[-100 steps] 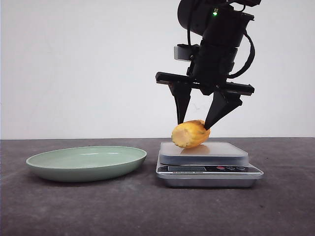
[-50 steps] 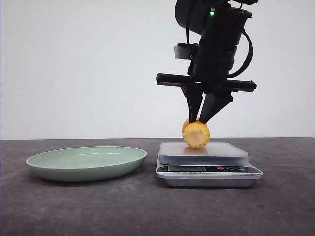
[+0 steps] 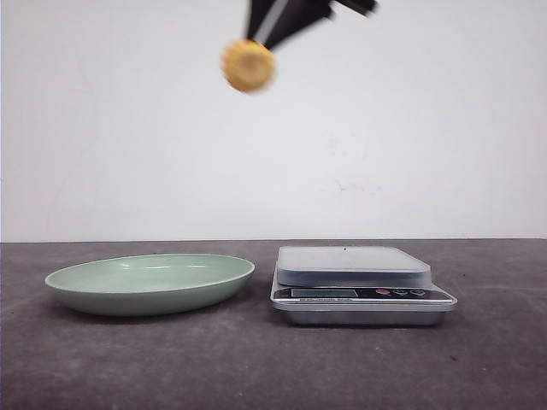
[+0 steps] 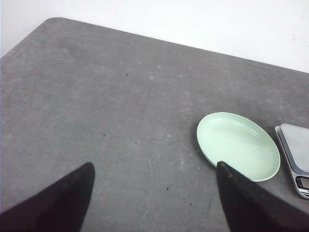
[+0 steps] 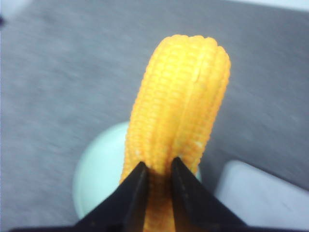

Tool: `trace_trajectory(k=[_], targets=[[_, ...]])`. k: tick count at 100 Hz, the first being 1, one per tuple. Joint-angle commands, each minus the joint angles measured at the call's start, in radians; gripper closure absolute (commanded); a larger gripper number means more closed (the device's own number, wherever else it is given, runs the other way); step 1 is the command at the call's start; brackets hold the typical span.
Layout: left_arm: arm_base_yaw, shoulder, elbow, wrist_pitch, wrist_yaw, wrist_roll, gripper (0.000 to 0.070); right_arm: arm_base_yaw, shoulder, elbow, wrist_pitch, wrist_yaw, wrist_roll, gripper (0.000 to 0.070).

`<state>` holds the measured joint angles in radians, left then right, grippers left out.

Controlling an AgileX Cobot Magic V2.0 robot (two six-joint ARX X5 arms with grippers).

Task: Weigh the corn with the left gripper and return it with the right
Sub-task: 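Lift the corn with the right gripper and carry it to the plate, then open the right gripper to drop the corn and raise it away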

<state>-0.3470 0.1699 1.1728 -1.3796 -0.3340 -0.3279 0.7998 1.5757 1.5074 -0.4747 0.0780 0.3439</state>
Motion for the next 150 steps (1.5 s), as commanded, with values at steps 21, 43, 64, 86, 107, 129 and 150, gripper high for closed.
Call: trace_trajectory(k=[21, 43, 64, 86, 107, 129, 150], targets=[[-0.001, 0.005, 0.010, 0.013, 0.002, 0.009, 0.0226, 0.071, 0.232, 0.132, 0.033, -0.003, 0.026, 0.0700], [-0.001, 0.005, 0.010, 0.011, 0.002, 0.000, 0.0226, 0.064, 0.420, 0.146, 0.048, -0.011, 0.123, 0.0700], [-0.001, 0.005, 0.010, -0.009, 0.002, -0.003, 0.0226, 0.051, 0.539, 0.146, 0.048, -0.061, 0.200, 0.0700], [-0.001, 0.005, 0.010, -0.019, 0.002, -0.005, 0.0226, 0.058, 0.556, 0.146, 0.063, -0.060, 0.203, 0.0277], [-0.001, 0.005, 0.010, -0.019, 0.002, -0.005, 0.0226, 0.049, 0.514, 0.146, 0.063, -0.063, 0.164, 0.0157], [-0.001, 0.005, 0.010, -0.019, 0.002, -0.005, 0.0226, -0.027, 0.302, 0.146, -0.024, -0.068, 0.028, 0.0158], [-0.001, 0.005, 0.010, -0.018, 0.002, -0.005, 0.0226, -0.164, -0.029, 0.146, -0.151, -0.113, -0.105, 0.0159]])
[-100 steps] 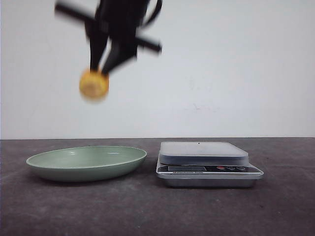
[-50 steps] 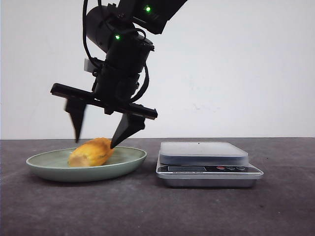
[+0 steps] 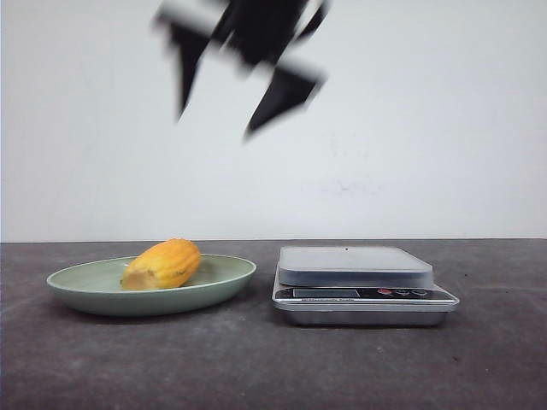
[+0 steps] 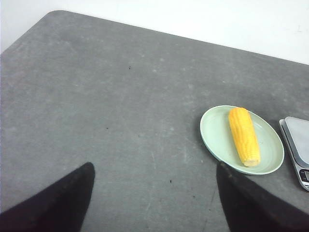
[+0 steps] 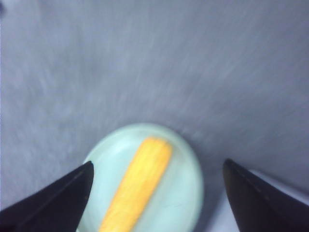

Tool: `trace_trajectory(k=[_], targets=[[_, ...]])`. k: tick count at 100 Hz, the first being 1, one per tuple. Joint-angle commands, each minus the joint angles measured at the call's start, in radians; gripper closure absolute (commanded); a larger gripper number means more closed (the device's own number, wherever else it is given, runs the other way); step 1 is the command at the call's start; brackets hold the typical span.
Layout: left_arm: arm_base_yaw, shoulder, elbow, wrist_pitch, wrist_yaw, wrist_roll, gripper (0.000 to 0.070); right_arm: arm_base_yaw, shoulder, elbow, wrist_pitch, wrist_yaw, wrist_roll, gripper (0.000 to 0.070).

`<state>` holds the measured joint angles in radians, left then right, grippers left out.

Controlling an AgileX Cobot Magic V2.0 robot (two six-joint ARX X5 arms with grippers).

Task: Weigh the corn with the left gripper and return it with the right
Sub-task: 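Open the right gripper to drop the corn and raise it away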

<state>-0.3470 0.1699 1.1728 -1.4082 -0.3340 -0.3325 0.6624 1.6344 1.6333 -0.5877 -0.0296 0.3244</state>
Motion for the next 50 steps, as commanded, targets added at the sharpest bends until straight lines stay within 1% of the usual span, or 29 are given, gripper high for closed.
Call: trace_trajectory(k=[1, 21, 31, 34, 42, 50], targets=[[-0.001, 0.005, 0.010, 0.010, 0.002, -0.001, 0.0226, -0.031, -0.096, 0.020, -0.042, -0.005, -0.089, 0.0159], [-0.001, 0.005, 0.010, 0.029, 0.002, -0.001, 0.0226, -0.242, -0.430, 0.020, -0.218, -0.050, -0.201, 0.0160], [-0.001, 0.005, 0.010, 0.060, 0.002, -0.001, 0.0226, -0.351, -0.560, 0.020, -0.335, -0.042, -0.218, 0.0160], [-0.001, 0.005, 0.010, 0.068, 0.002, -0.001, 0.0227, -0.385, -0.603, 0.020, -0.374, -0.041, -0.239, 0.0160], [-0.001, 0.005, 0.010, 0.092, 0.003, -0.002, 0.0226, -0.439, -0.694, 0.015, -0.442, -0.006, -0.269, 0.0160], [-0.001, 0.005, 0.008, 0.114, 0.003, -0.002, 0.0226, -0.449, -0.769, 0.005, -0.482, 0.033, -0.272, 0.0160]])
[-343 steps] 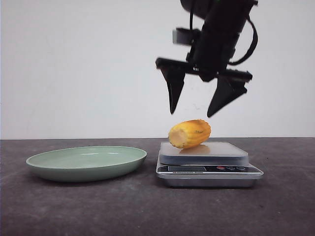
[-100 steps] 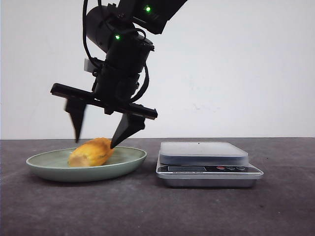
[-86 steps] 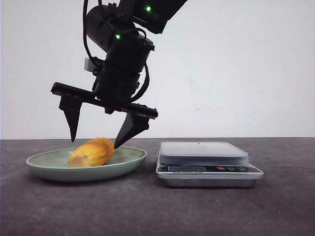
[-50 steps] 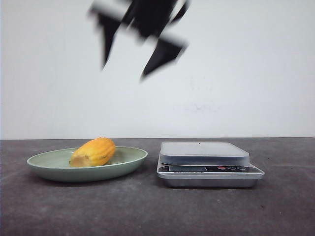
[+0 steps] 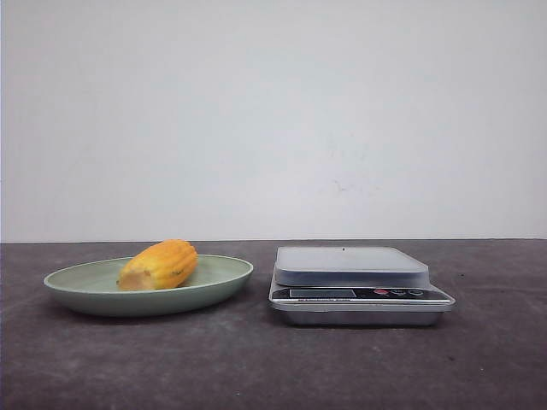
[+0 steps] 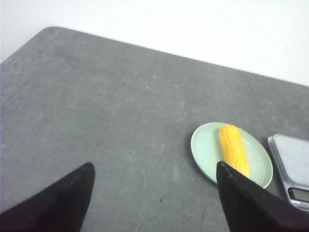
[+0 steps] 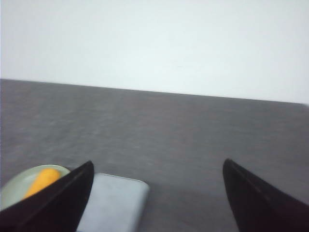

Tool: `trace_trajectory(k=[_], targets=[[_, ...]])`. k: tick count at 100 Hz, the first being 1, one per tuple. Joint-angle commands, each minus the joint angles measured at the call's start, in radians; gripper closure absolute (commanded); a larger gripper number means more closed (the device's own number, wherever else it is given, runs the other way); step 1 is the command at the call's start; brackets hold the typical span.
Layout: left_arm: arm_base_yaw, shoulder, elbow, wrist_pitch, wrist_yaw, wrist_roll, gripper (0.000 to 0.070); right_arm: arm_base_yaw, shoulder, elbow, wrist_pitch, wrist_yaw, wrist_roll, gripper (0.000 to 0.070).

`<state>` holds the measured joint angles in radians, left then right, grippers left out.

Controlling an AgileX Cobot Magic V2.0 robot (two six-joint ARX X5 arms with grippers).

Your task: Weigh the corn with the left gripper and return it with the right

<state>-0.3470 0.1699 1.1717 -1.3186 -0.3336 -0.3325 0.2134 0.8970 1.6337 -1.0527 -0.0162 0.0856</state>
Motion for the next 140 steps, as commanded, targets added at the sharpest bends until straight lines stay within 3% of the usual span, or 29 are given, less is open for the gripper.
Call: trace_trajectory(k=[1, 19, 55, 66, 69, 72, 75, 79, 83, 98, 140], targets=[[-0.001, 0.005, 0.009, 0.026, 0.003, -0.002, 0.0226, 0.000, -0.042, 0.003, -0.021, 0.023, -0.034, 0.0160], [-0.001, 0.005, -0.011, 0.035, 0.013, -0.004, 0.0226, 0.000, -0.235, -0.104, -0.074, 0.044, -0.022, 0.0160], [-0.001, 0.005, -0.160, 0.087, 0.044, -0.021, 0.0234, -0.001, -0.612, -0.621, 0.007, 0.043, 0.113, 0.0160], [-0.001, 0.005, -0.207, 0.133, 0.066, -0.021, 0.0340, -0.001, -0.667, -0.718, 0.058, 0.040, 0.139, 0.0163], [-0.001, 0.005, -0.216, 0.141, 0.072, -0.021, 0.0390, -0.001, -0.673, -0.734, 0.069, 0.040, 0.142, 0.0185], [-0.001, 0.005, -0.224, 0.147, 0.073, -0.021, 0.0461, -0.001, -0.677, -0.747, 0.079, 0.042, 0.144, 0.0284], [-0.001, 0.005, -0.230, 0.155, 0.073, -0.019, 0.0554, -0.001, -0.677, -0.753, 0.084, 0.044, 0.144, 0.0440], [-0.001, 0.005, -0.236, 0.168, 0.072, -0.014, 0.0700, -0.001, -0.677, -0.758, 0.094, 0.045, 0.143, 0.0700], [-0.001, 0.005, -0.238, 0.181, 0.072, -0.009, 0.0689, -0.001, -0.677, -0.762, 0.114, 0.046, 0.142, 0.0674], [-0.001, 0.005, -0.238, 0.219, 0.072, 0.002, 0.0690, -0.001, -0.677, -0.763, 0.170, 0.048, 0.139, 0.0688], [-0.001, 0.005, -0.237, 0.212, 0.072, 0.003, 0.0684, -0.001, -0.677, -0.762, 0.171, 0.043, 0.142, 0.0688]])
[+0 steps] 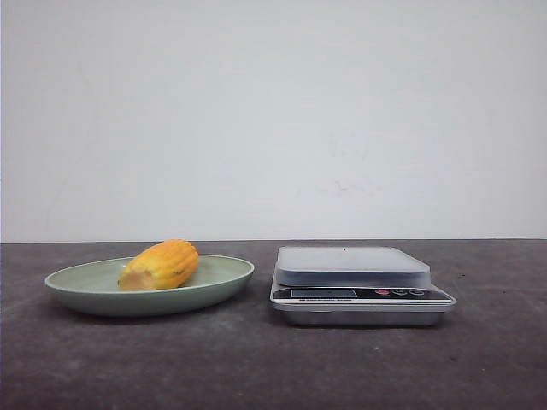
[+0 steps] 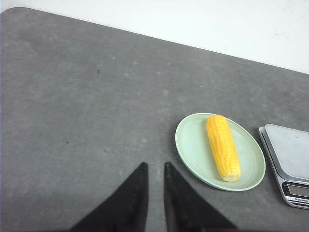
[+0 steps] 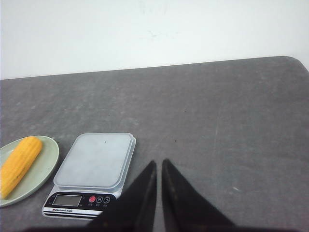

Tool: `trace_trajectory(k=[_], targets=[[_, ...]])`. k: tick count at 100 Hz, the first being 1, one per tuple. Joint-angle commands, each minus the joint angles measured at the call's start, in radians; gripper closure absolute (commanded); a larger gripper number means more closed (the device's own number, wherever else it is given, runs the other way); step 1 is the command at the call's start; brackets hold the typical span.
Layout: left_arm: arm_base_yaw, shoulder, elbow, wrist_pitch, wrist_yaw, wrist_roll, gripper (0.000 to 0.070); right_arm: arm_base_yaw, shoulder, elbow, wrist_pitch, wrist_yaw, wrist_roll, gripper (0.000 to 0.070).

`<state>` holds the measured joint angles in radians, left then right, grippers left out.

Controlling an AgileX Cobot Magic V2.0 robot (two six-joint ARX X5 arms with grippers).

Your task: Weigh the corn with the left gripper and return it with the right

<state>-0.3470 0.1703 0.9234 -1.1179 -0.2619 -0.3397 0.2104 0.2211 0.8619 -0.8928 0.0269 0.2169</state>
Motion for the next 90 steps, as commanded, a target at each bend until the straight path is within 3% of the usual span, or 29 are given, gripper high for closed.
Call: trace_trajectory(k=[1, 44, 51, 65, 78, 90], targets=[[-0.001, 0.005, 0.011, 0.011, 0.000, 0.010, 0.0684, 0.002, -0.002, 0.010, 0.011, 0.000, 0.010, 0.0688], [0.016, 0.004, 0.009, 0.013, 0.000, 0.011, 0.0684, 0.002, -0.002, 0.010, 0.011, 0.000, 0.010, 0.0688], [0.054, 0.004, -0.013, 0.043, -0.007, 0.059, 0.0684, 0.002, -0.002, 0.010, 0.011, 0.000, 0.010, 0.0688], [0.141, -0.023, -0.147, 0.272, 0.003, 0.130, 0.0684, 0.002, -0.002, 0.010, 0.011, 0.000, 0.010, 0.0688], [0.211, -0.083, -0.366, 0.578, 0.113, 0.186, 0.0684, 0.002, -0.002, 0.010, 0.011, 0.000, 0.010, 0.0688], [0.253, -0.130, -0.574, 0.818, 0.150, 0.188, 0.0684, 0.002, -0.002, 0.010, 0.011, 0.000, 0.010, 0.0688]])
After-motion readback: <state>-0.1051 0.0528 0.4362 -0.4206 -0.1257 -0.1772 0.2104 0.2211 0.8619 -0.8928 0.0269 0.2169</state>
